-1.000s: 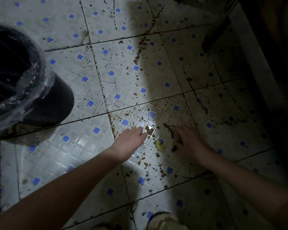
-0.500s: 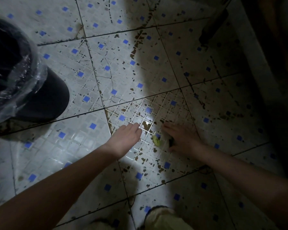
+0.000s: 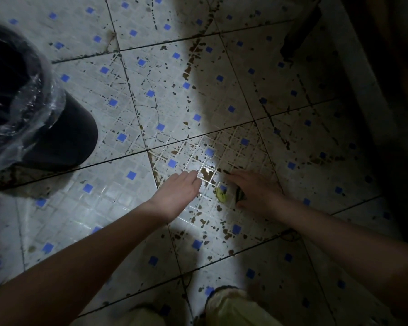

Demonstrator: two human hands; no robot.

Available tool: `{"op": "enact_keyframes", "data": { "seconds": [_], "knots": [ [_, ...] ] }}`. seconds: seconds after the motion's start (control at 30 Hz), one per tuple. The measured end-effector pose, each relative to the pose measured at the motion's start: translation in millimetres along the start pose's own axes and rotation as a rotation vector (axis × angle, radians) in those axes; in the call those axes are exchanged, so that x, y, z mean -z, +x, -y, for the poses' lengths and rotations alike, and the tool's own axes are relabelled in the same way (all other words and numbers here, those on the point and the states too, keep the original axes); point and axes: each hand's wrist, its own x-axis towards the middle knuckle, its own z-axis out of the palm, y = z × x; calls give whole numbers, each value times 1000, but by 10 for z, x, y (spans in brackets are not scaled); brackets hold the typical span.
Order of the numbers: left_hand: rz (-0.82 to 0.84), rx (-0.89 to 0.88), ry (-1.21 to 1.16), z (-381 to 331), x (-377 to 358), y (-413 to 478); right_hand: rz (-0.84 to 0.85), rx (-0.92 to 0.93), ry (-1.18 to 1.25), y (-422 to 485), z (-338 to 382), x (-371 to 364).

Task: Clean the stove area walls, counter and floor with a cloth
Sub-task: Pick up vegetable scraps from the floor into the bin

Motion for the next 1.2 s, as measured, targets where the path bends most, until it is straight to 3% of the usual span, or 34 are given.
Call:
{"op": "enact_keyframes", "data": {
  "seconds": [0.4, 0.63, 0.97, 1.2],
  "knots": [
    [12, 41, -5, 4, -12, -30, -37, 26, 24, -108, 55, 16],
    [-60, 2, -33, -168, -24, 81, 38, 49, -120, -113, -65, -50],
    [-37, -98, 30, -424, 36, 298, 25, -21, -180, -153, -142, -132],
    [-16, -102, 60, -364, -16, 360, -186, -161, 40, -349, -303, 15]
  ]
}}
